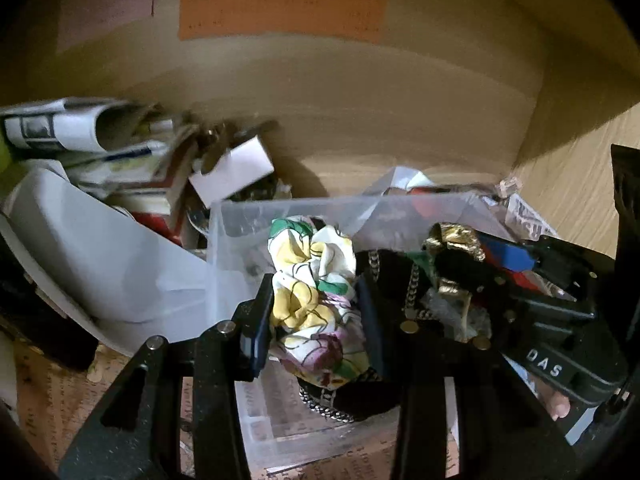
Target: Organize soft objects
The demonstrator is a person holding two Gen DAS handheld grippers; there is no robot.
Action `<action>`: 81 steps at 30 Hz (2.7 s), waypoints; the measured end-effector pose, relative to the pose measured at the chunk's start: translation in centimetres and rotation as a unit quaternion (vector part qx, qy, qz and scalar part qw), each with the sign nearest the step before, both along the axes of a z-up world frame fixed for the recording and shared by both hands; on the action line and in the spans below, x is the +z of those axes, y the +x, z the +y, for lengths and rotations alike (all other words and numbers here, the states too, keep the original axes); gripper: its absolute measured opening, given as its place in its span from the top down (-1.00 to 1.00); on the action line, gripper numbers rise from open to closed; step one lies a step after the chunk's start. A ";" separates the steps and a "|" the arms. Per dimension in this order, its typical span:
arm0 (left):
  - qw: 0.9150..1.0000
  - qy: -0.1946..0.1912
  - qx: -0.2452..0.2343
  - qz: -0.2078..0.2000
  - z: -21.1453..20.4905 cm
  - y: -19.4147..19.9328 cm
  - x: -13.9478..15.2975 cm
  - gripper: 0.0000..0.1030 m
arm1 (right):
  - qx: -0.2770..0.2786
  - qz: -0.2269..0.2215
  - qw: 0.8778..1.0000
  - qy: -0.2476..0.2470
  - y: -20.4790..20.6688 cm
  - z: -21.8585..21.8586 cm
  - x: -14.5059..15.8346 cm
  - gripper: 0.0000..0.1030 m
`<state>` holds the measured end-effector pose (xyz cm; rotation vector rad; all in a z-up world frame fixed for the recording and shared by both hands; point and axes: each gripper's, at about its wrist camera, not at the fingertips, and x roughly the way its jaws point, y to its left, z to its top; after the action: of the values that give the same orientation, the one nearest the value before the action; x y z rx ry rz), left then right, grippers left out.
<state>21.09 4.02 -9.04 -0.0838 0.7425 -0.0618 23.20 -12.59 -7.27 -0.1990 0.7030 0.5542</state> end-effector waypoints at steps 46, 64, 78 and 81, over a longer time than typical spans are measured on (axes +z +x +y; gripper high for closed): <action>0.970 0.011 0.020 -0.242 -0.4 -16.6 12.2 -0.90 | 0.005 -0.196 0.973 0.124 -13.9 -5.8 12.6 -1.00; 0.969 0.019 0.022 -0.246 -0.8 -17.6 12.1 -0.99 | -0.002 -0.194 0.972 0.133 -15.0 -6.2 12.6 -1.00; 0.969 0.024 0.017 -0.245 -1.2 -17.7 12.0 -1.00 | -0.002 -0.194 0.972 0.134 -15.2 -6.2 12.5 -1.00; 0.969 0.025 0.019 -0.244 -1.4 -17.8 12.0 -1.00 | -0.002 -0.193 0.972 0.135 -15.2 -6.2 12.5 -1.00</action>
<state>3.28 2.62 2.97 -0.0321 0.2484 -0.0244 8.05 -18.83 5.28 -0.0462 0.2461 0.5806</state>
